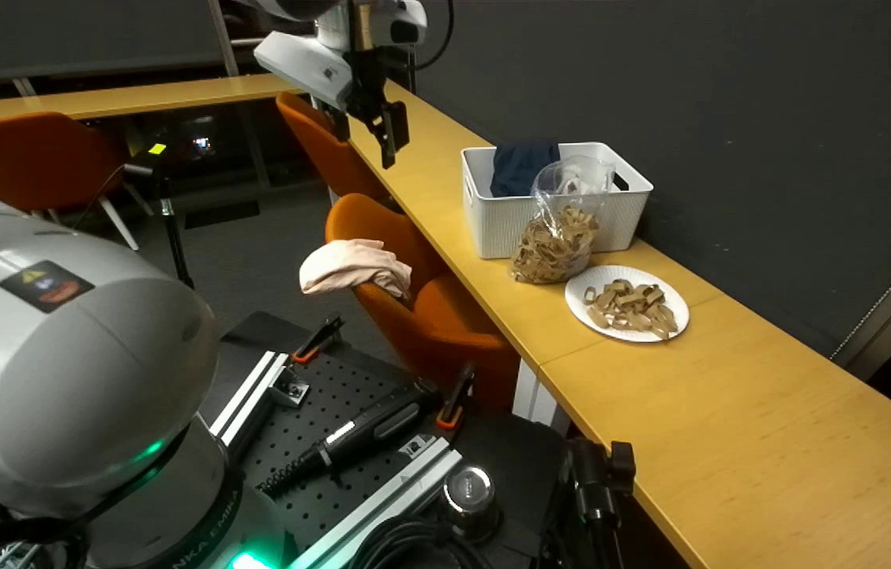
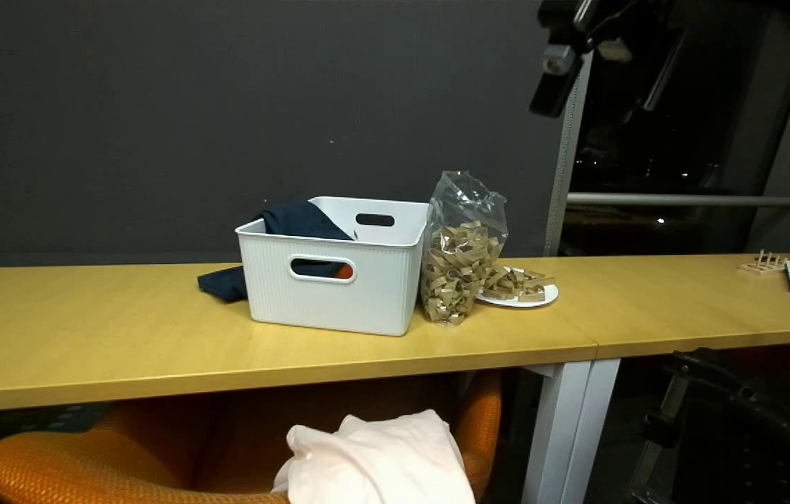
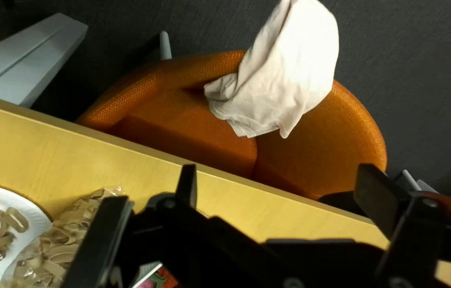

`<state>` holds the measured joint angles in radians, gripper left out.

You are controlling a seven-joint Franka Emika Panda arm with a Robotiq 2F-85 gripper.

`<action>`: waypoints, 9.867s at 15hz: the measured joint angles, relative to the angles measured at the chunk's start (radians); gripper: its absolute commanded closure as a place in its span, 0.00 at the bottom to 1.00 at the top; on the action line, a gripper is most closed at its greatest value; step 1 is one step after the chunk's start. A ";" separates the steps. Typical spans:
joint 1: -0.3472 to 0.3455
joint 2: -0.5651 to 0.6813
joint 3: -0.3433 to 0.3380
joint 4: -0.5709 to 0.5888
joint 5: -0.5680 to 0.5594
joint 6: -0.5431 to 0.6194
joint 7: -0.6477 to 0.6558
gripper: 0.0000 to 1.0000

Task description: Put the pink shirt into the basket then take the blue shirt out

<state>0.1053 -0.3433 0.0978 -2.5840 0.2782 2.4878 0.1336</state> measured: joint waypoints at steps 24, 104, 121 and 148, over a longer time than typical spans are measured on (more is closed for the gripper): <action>0.011 0.946 0.138 0.450 0.199 0.255 -0.199 0.42; -0.014 1.550 -0.167 1.896 -0.314 -0.261 0.014 0.00; 0.078 1.765 -0.389 2.070 -0.489 0.068 0.075 0.42; 0.088 1.818 -0.337 2.131 -0.480 0.183 0.146 0.51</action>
<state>0.1936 1.4750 -0.2397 -0.4532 -0.2021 2.6712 0.2800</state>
